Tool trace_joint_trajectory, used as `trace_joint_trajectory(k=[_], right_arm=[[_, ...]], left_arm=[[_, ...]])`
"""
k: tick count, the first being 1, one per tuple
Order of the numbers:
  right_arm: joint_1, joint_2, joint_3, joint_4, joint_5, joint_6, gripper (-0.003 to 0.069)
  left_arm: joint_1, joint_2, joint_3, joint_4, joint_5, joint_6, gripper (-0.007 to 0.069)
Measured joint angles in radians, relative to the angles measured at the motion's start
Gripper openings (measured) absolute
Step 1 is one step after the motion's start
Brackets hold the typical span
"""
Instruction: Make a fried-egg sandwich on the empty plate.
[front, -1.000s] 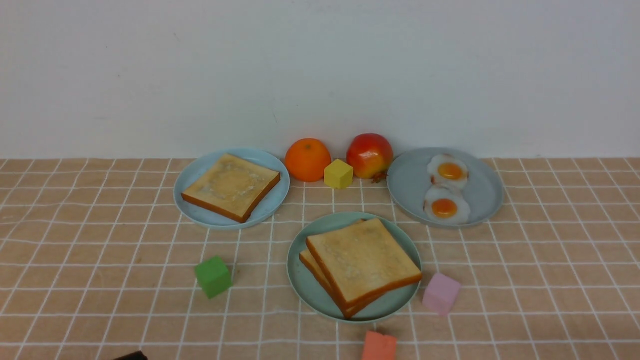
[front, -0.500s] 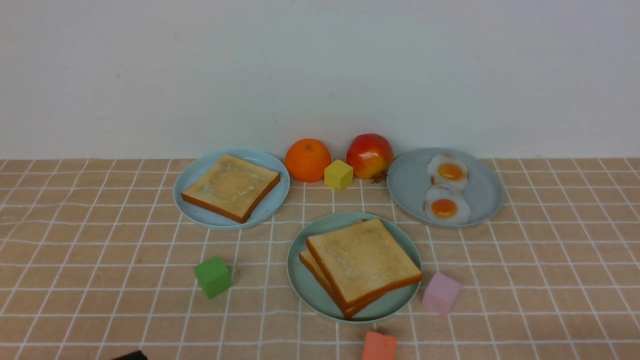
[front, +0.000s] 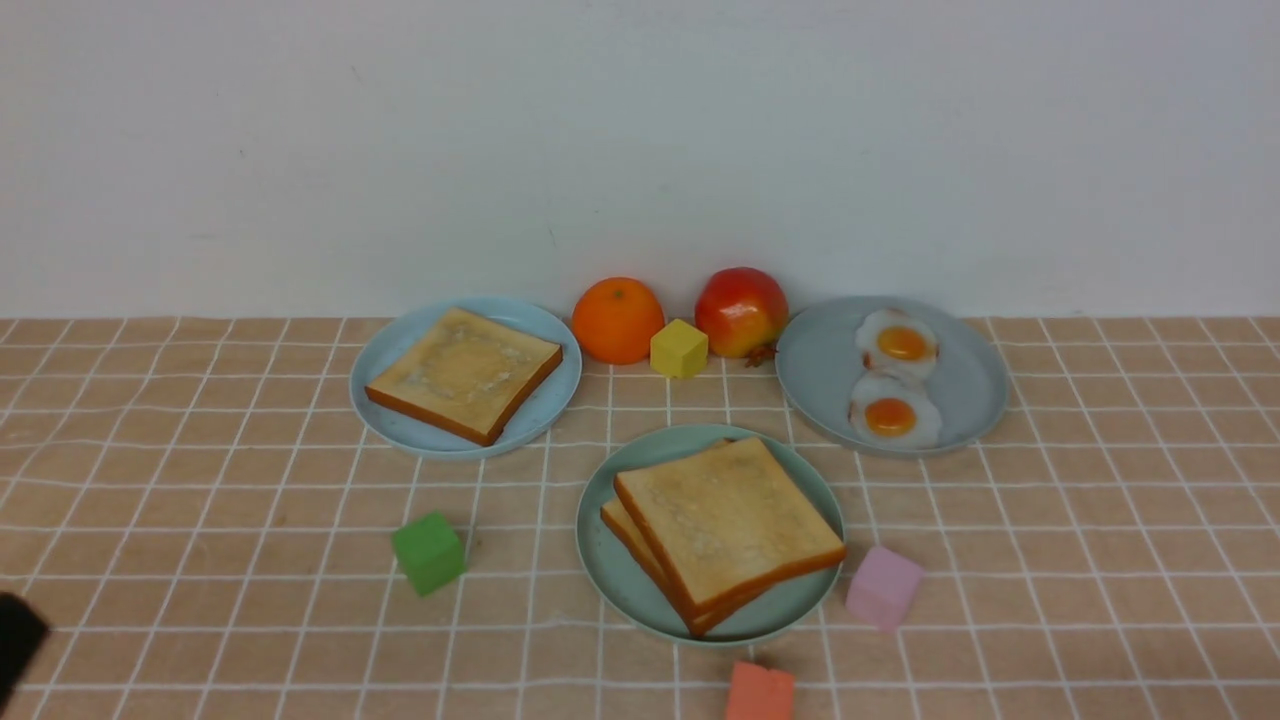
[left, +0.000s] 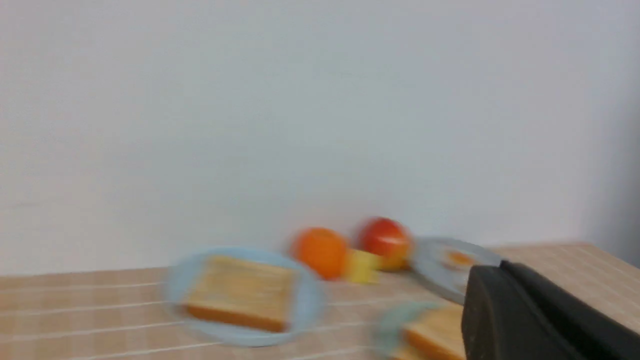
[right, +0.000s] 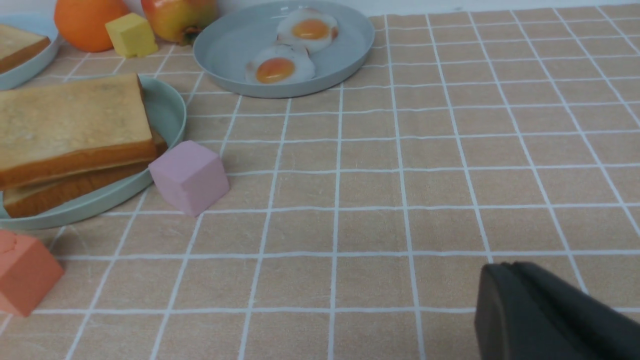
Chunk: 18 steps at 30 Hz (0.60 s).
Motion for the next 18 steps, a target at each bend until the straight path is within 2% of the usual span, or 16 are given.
trace_joint_trajectory(k=[2,4,6,7,8,10,18], right_arm=[[-0.001,0.0,0.0,0.0,0.0,0.0,0.0008],[-0.001,0.0,0.0,0.0,0.0,0.0,0.001],[-0.001,0.0,0.0,0.0,0.0,0.0,0.0011],[-0.001,0.0,0.0,0.0,-0.001,0.0,0.0011],[-0.001,0.0,0.0,0.0,-0.001,0.0,0.0011],[-0.001,0.0,0.0,0.0,-0.001,0.0,0.0011],[-0.001,0.0,0.0,0.003,-0.001,0.0,0.0018]], left_arm=[[0.154,-0.018,0.065,-0.02,0.009,0.0,-0.0013],[0.224,-0.018,0.105,-0.045,0.043,0.0,-0.0013],[0.263,-0.018,0.115,-0.054,0.143,-0.001,-0.0013],[0.271,-0.018,0.115,-0.054,0.171,-0.001,-0.0013],[0.278,-0.018,0.12,-0.054,0.288,-0.001,-0.0013],[0.277,-0.018,0.123,-0.055,0.348,-0.001,-0.0013],[0.269,-0.018,0.123,-0.056,0.348,-0.003,-0.0013]])
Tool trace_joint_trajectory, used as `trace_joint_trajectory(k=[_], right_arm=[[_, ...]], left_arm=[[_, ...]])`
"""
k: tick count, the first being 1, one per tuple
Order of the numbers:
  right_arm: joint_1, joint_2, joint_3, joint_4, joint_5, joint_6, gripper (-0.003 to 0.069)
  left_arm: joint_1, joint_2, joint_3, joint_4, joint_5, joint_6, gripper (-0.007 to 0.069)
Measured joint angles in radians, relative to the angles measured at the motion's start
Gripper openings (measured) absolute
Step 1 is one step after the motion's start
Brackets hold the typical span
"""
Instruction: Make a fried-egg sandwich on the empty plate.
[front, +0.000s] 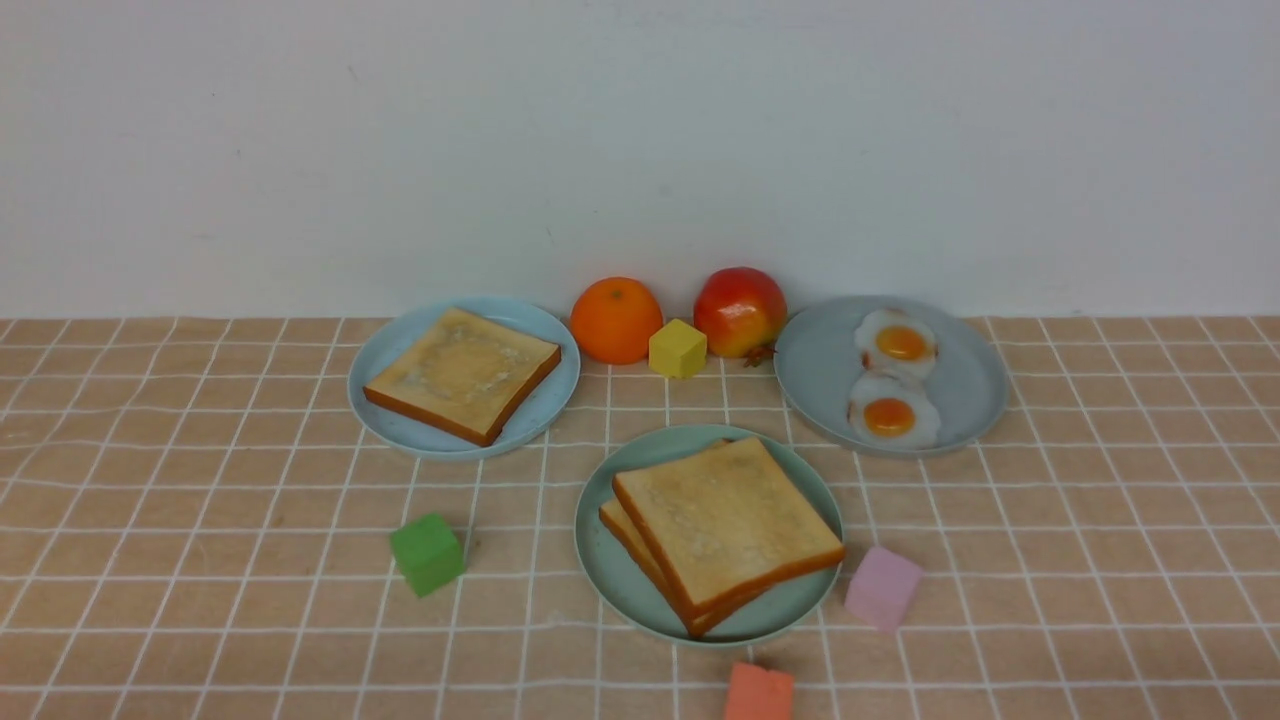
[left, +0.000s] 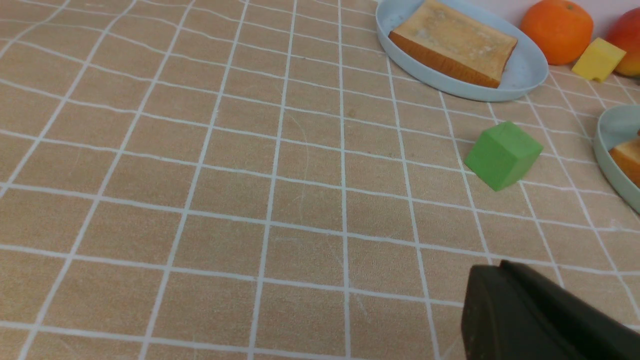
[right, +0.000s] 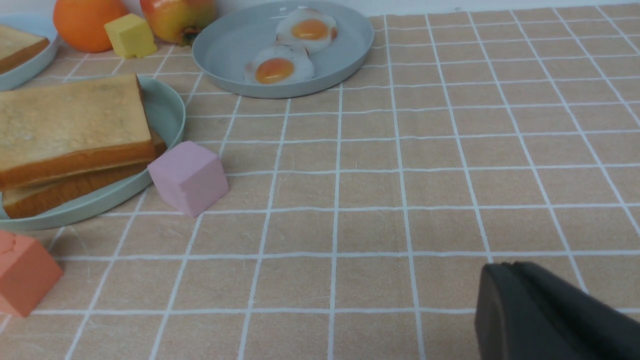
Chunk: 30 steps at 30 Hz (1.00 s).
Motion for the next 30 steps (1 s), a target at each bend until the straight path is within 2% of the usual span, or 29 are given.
trace_joint_trajectory(k=[30], right_arm=[[0.0,0.0,0.0,0.0,0.0,0.0,0.0055]], left_arm=[[0.0,0.0,0.0,0.0,0.0,0.0,-0.0013]])
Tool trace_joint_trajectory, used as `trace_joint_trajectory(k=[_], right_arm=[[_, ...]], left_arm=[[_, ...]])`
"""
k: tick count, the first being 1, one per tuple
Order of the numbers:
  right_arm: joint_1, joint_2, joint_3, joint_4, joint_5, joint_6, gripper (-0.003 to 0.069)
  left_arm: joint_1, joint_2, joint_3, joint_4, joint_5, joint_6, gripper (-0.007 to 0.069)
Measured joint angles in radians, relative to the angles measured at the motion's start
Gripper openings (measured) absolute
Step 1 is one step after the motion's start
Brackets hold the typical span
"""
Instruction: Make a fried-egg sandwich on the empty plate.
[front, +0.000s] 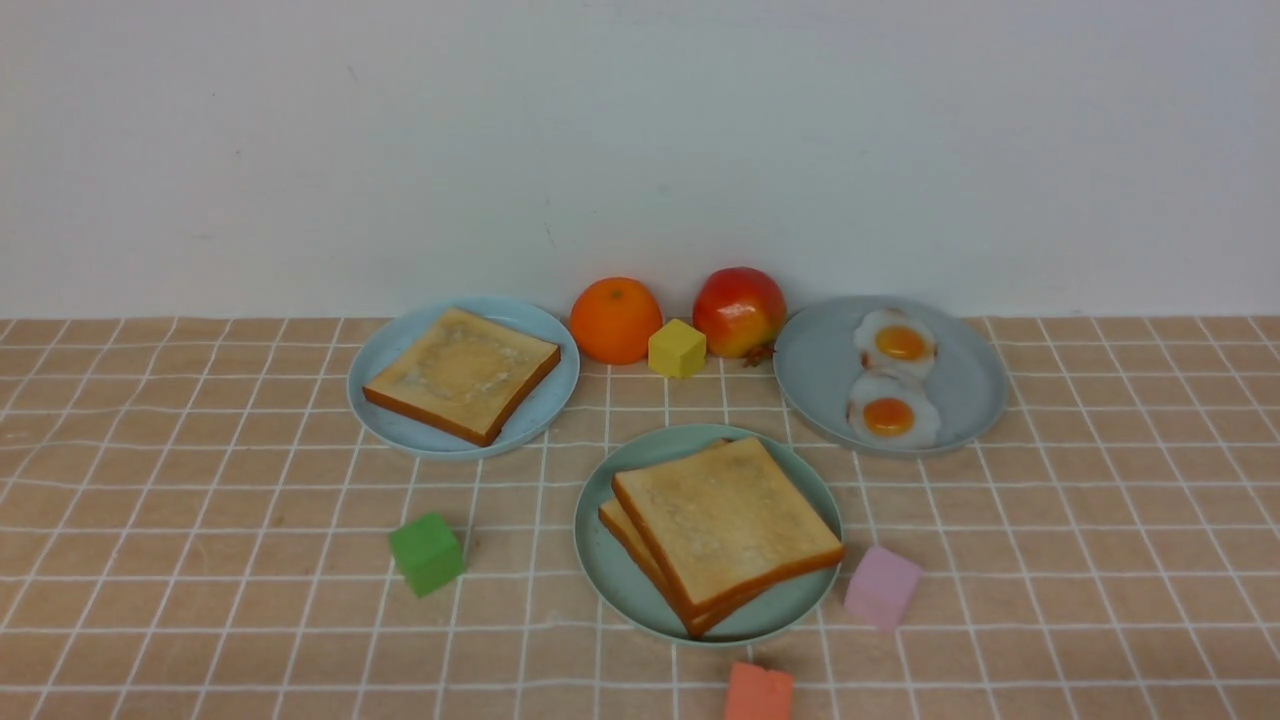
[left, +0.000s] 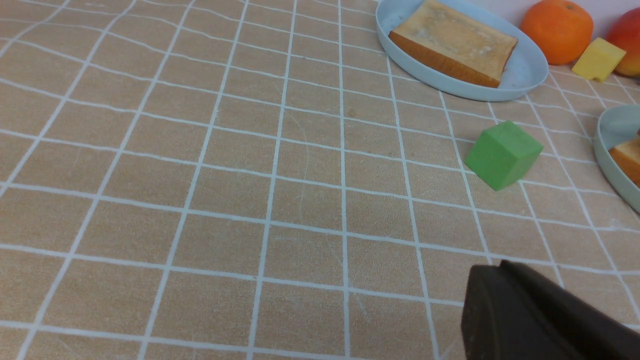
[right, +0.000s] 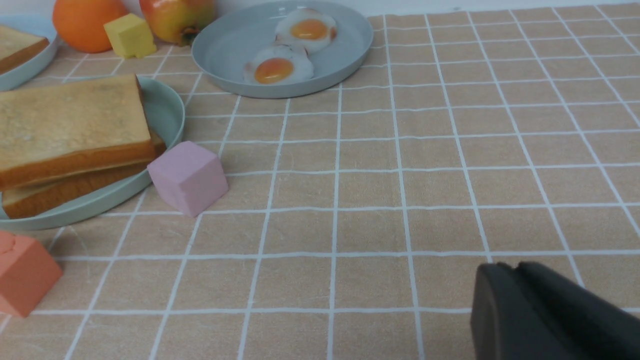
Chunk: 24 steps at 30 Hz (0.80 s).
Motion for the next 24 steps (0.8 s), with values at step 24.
trace_joint_trajectory(k=[24], right_arm=[[0.0,0.0,0.0,0.0,0.0,-0.001,0.0093]], left_arm=[[0.0,0.0,0.0,0.0,0.0,-0.001,0.0006]])
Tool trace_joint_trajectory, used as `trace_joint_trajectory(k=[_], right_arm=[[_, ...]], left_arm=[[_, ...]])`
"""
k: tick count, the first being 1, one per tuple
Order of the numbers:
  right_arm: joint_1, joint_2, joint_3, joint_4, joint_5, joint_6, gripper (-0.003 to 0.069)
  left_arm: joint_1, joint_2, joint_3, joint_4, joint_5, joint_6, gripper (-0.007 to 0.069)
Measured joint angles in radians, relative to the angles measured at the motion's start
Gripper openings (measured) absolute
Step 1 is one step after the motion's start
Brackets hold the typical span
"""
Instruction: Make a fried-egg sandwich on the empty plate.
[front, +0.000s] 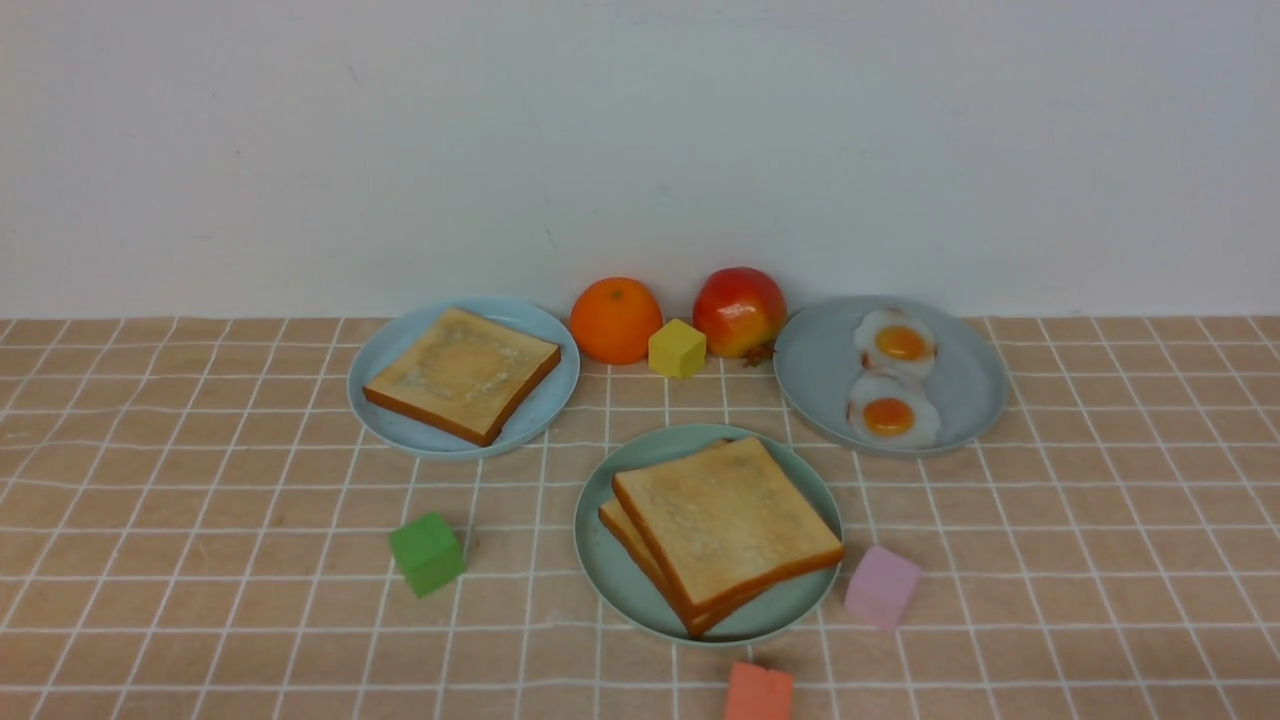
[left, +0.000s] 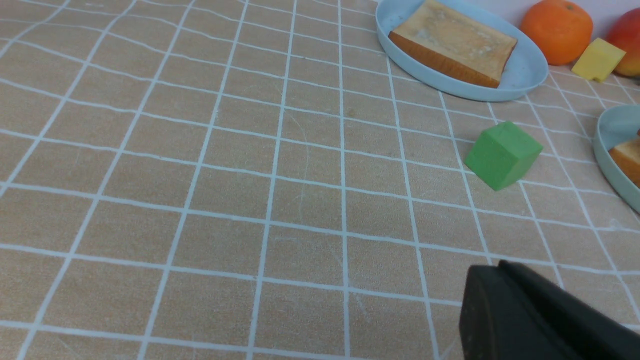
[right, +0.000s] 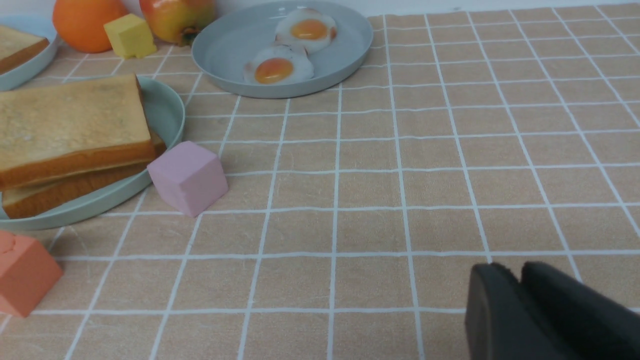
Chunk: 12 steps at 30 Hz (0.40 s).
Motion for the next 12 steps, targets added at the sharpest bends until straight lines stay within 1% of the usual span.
trace_joint_trajectory(k=[12], right_arm=[[0.0,0.0,0.0,0.0,0.0,0.0,0.0109]], left_arm=[[0.0,0.0,0.0,0.0,0.0,0.0,0.0015]])
